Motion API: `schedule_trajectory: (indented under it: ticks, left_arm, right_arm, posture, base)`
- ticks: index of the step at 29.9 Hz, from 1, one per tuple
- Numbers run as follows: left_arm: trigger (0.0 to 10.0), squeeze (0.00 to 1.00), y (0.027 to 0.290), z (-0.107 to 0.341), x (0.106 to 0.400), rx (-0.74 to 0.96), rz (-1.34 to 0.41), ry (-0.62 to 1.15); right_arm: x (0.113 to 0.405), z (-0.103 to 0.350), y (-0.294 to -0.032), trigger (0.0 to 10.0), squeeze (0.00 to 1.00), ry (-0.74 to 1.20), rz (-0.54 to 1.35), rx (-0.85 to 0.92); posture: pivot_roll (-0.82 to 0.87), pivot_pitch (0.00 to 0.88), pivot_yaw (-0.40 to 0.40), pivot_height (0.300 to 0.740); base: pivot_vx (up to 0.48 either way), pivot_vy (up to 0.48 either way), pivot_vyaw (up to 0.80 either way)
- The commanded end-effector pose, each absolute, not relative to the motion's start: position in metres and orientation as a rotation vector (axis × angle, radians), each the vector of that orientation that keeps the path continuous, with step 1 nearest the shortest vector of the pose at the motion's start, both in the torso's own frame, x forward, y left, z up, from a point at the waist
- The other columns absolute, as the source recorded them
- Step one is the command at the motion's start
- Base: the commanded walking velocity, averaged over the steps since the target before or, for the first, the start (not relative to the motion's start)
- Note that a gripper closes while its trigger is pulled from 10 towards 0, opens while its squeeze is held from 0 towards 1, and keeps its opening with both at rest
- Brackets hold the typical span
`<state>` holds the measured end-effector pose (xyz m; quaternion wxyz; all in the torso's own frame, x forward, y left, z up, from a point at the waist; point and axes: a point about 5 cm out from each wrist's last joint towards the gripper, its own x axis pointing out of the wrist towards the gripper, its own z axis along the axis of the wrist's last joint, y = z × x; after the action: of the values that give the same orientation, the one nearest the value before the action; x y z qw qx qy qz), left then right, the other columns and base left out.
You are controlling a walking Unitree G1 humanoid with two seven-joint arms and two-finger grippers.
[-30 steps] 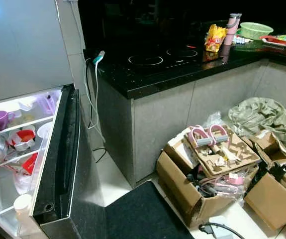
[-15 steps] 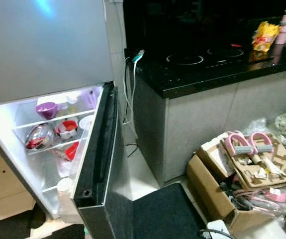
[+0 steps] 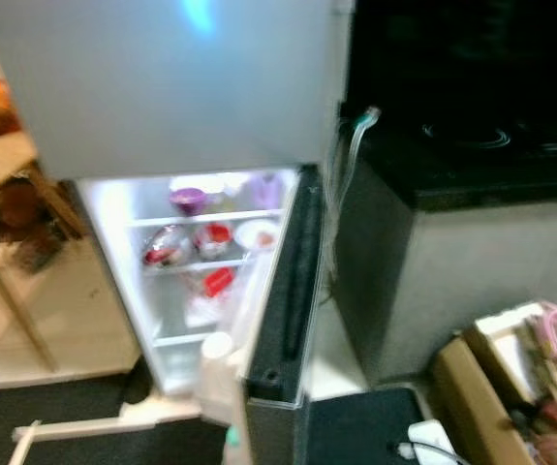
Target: Restocking fridge
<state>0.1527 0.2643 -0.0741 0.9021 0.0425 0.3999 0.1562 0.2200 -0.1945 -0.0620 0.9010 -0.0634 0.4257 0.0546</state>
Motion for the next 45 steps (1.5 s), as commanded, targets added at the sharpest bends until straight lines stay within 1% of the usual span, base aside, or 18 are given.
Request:
schedule_trajectory:
  ticks: [1,8,11,13,14,15,18,23,24,26,32,34,37,41,45]
  left_arm:
    - [10.0,0.00,0.261,-0.079,0.143,0.104,0.300,0.856]
    - [10.0,0.00,0.252,-0.074,0.159,0.127,0.240,0.806]
    - [10.0,0.00,0.246,-0.071,0.168,0.156,0.186,0.784]
    - [10.0,0.00,0.240,-0.069,0.176,0.186,0.114,0.760]
    - [10.0,0.00,0.240,-0.069,0.176,0.186,0.114,0.760]
    - [10.0,0.00,0.232,-0.065,0.185,0.205,0.040,0.726]
    - [10.0,0.00,0.224,-0.059,0.195,0.241,-0.056,0.663]
    - [10.0,0.00,0.207,-0.038,0.210,0.292,-0.279,0.460]
    - [10.0,0.00,0.207,-0.038,0.210,0.292,-0.279,0.460]
    - [10.0,0.00,0.205,-0.030,0.213,0.305,-0.345,0.398]
    - [10.0,0.00,0.211,-0.023,0.211,0.332,-0.364,0.345]
    - [10.0,0.00,0.220,-0.024,0.206,0.334,-0.301,0.350]
    - [10.0,0.00,0.225,-0.029,0.201,0.331,-0.253,0.388]
    - [10.0,0.00,0.236,-0.046,0.181,0.347,-0.117,0.521]
    - [10.0,0.00,0.236,-0.052,0.164,0.346,-0.107,0.548]
  right_arm:
    - [0.215,-0.065,-0.199,10.0,0.00,0.894,0.094,-0.133]
    - [0.213,-0.065,-0.203,10.0,0.00,0.898,0.071,-0.154]
    - [0.212,-0.065,-0.208,10.0,0.00,0.903,0.015,-0.153]
    - [0.211,-0.066,-0.210,10.0,0.00,0.913,0.012,-0.167]
    - [0.211,-0.066,-0.210,10.0,0.00,0.913,0.012,-0.167]
    - [0.210,-0.066,-0.211,10.0,0.00,0.918,0.012,-0.175]
    - [0.209,-0.066,-0.212,10.0,0.00,0.907,0.013,-0.158]
    - [0.209,-0.065,-0.206,10.0,0.00,0.855,0.118,-0.132]
    - [0.209,-0.065,-0.206,10.0,0.00,0.855,0.118,-0.132]
    - [0.207,-0.065,-0.204,10.0,0.00,0.831,0.155,-0.086]
    - [0.208,-0.061,-0.203,10.0,0.00,0.780,0.207,-0.016]
    - [0.218,-0.055,-0.194,10.0,0.00,0.727,0.249,0.047]
    - [0.226,-0.050,-0.186,10.0,0.00,0.695,0.274,0.073]
    - [0.250,-0.035,-0.158,10.0,0.00,0.616,0.374,0.127]
    - [0.275,-0.014,-0.127,10.0,0.00,0.519,0.464,0.126]
  posture:
    - [0.00,0.088,0.001,0.740]
    - [0.00,0.089,0.005,0.740]
    - [0.00,0.093,0.004,0.740]
    - [0.00,0.095,0.005,0.740]
    - [0.00,0.095,0.005,0.740]
    - [0.00,0.099,0.004,0.740]
    - [0.00,0.099,0.004,0.740]
    - [0.00,0.104,0.006,0.740]
    - [0.00,0.104,0.006,0.740]
    - [0.00,0.108,0.011,0.740]
    - [0.00,0.111,0.016,0.740]
    - [0.00,0.113,0.018,0.740]
    - [0.00,0.113,0.018,0.740]
    - [0.00,0.109,0.014,0.740]
    - [0.00,0.108,0.011,0.740]
  base:
    - [0.000,0.000,0.80]
    - [0.000,0.000,0.79]
    - [0.000,0.000,0.00]
    - [0.000,0.000,0.00]
    - [0.000,0.000,0.00]
    - [0.000,0.000,0.00]
    - [0.000,0.000,0.00]
    - [0.000,0.000,0.00]
    - [0.000,0.000,0.00]
    - [0.000,0.000,0.00]
    - [0.000,0.000,0.00]
    - [0.000,0.000,0.00]
    - [0.000,0.000,0.00]
    - [0.000,0.000,0.00]
    - [0.000,0.000,0.00]
